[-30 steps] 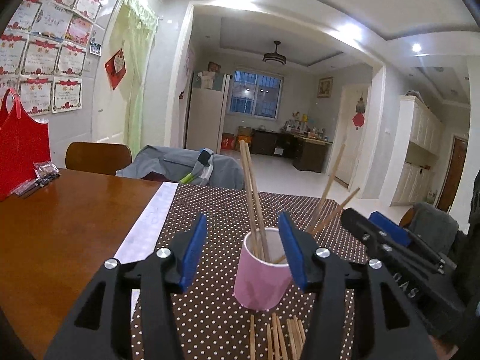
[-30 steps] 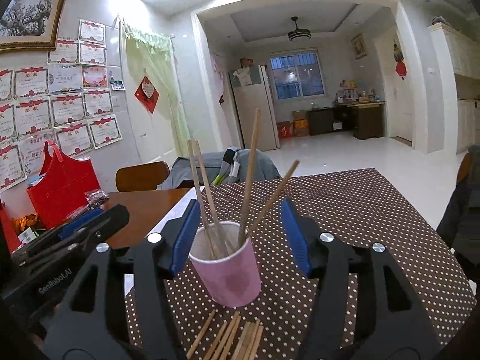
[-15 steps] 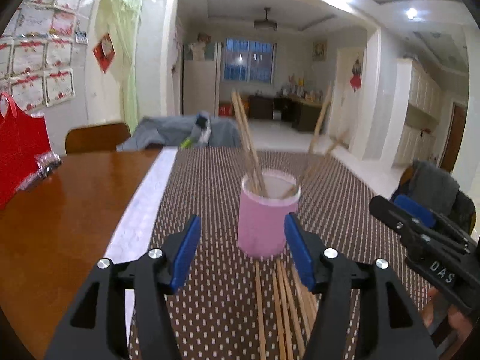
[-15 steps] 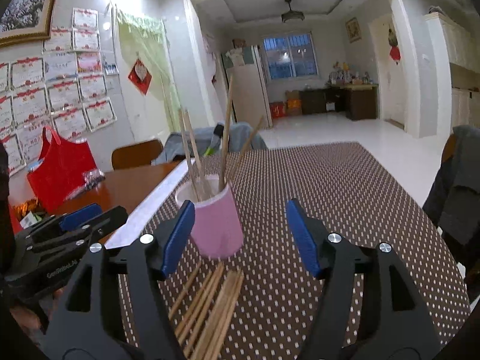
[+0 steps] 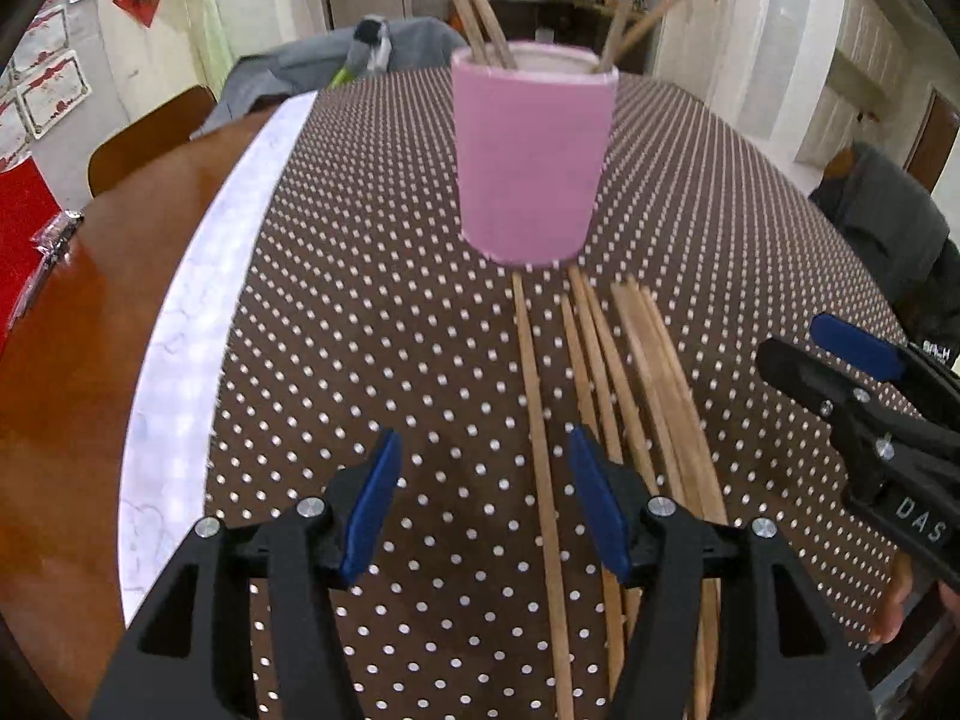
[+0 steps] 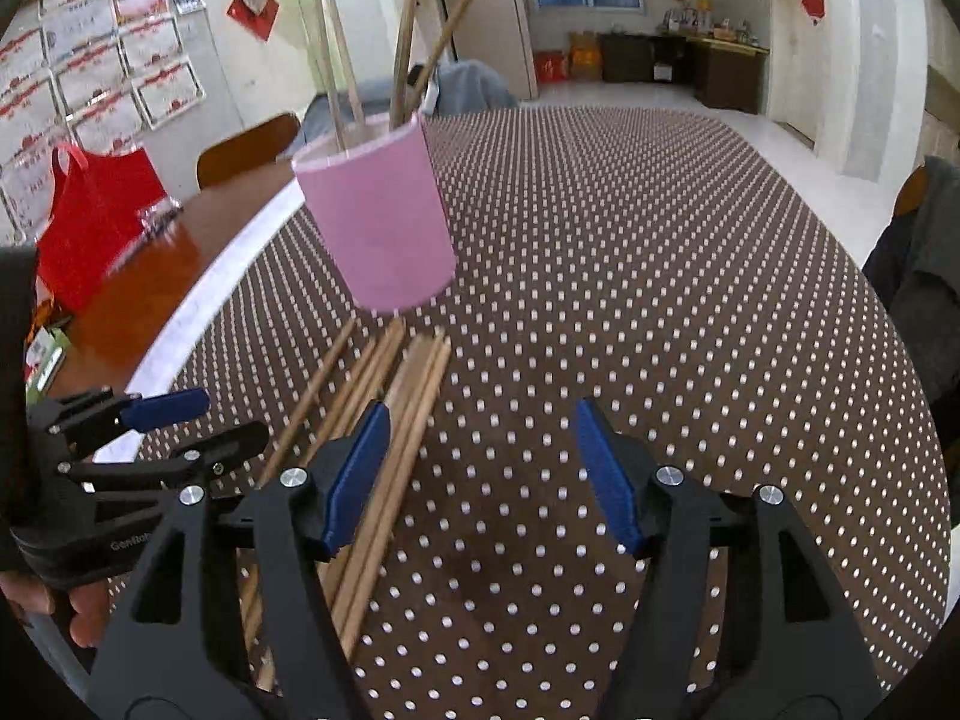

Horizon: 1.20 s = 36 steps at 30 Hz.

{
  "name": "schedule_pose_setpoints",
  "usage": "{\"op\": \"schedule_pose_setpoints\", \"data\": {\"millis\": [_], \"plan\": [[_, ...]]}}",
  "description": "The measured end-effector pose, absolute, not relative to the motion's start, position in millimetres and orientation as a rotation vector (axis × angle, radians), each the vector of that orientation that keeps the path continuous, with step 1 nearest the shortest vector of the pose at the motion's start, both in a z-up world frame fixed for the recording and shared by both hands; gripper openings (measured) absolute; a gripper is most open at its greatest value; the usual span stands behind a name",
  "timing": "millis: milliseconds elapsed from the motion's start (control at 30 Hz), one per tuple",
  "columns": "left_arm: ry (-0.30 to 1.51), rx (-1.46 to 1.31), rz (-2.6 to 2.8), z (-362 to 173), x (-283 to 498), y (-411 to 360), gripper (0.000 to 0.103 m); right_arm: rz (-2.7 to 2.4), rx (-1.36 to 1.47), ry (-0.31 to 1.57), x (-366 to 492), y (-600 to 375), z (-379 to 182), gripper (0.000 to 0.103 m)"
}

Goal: Organize utensils
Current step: 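Open the right tool over the cup while the left tool moves back toward the pile, then close the right tool on a chopstick while the left tool grasps another from the pile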

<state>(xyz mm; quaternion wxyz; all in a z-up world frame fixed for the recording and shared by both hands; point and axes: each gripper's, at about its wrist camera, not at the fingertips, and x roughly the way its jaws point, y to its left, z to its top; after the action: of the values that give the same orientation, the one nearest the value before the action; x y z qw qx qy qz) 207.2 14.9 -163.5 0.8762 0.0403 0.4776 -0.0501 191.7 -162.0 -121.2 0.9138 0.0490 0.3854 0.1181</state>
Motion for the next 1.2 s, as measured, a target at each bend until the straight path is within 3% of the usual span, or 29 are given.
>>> {"op": "schedule_pose_setpoints", "data": {"millis": [1000, 1200], "plan": [[1.027, 0.083, -0.076, -178.8, 213.9, 19.8, 0.058, 0.193, -0.171, 0.906, 188.8, -112.1, -144.0, 0.065], [1.038, 0.085, -0.060, -180.8, 216.7, 20.0, 0.058, 0.185, -0.162, 0.945, 198.2, -117.5, -148.8, 0.071]]}}
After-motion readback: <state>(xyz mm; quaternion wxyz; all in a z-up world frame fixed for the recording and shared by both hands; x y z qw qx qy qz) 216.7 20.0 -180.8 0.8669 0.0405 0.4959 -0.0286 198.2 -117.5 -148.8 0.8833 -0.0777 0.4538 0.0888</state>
